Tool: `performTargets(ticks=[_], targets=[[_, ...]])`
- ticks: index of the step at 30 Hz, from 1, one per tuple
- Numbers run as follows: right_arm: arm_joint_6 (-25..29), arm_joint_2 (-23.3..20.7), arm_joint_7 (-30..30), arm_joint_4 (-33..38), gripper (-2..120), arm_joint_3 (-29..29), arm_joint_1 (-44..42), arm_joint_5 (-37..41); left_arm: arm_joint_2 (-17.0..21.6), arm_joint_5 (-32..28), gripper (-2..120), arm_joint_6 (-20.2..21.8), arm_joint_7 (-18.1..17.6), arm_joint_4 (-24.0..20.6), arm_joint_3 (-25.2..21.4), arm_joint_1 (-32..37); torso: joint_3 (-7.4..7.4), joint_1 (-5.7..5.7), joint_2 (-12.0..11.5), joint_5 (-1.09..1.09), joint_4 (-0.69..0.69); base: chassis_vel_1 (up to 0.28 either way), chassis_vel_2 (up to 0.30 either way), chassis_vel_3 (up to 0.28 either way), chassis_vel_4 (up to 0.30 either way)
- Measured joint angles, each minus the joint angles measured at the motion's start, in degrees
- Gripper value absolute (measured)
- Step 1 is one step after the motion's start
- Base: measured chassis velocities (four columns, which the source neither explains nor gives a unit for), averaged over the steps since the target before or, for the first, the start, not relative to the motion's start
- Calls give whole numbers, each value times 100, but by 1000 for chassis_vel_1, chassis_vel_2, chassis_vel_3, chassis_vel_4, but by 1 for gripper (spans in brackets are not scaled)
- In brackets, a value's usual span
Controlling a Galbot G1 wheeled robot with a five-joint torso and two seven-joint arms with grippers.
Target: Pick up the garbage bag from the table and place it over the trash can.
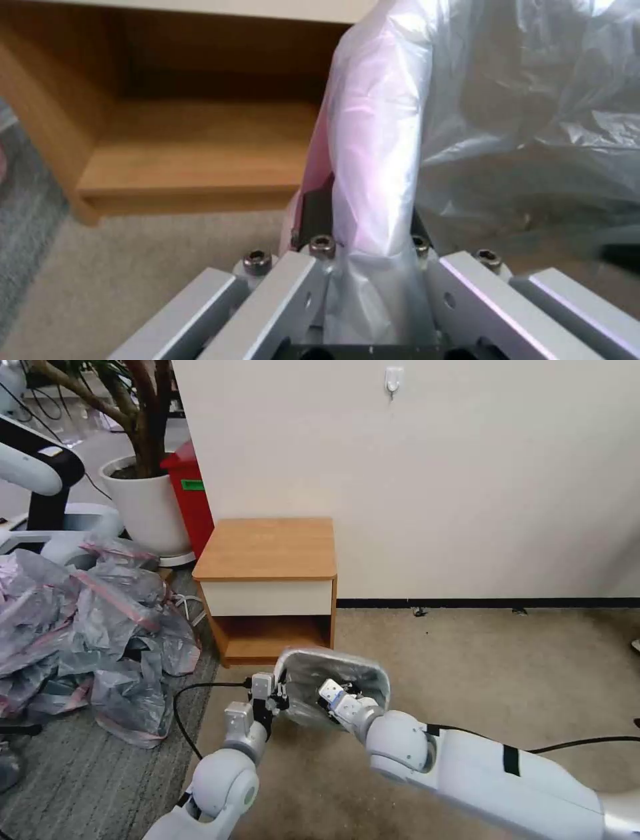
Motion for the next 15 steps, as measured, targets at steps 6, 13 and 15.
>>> performTargets(ticks=[6,13,15], targets=[[20,-198,-46,291,0,338,-88,73,-9,-146,3,60,-64,12,57,-6,0,0,0,1,2,0,0,0,0],[424,-735,-255,1396,0,1955,-1048,114,21,-959,3,322,-420,-245,71,37,-1,0,0,0,1,0,0,0,0],[867,-857,-394,1846,0,3012,-1712,13,48,-1476,3,503,-677,-373,72,51,-1,0,1,-1,0,0,0,0,0]])
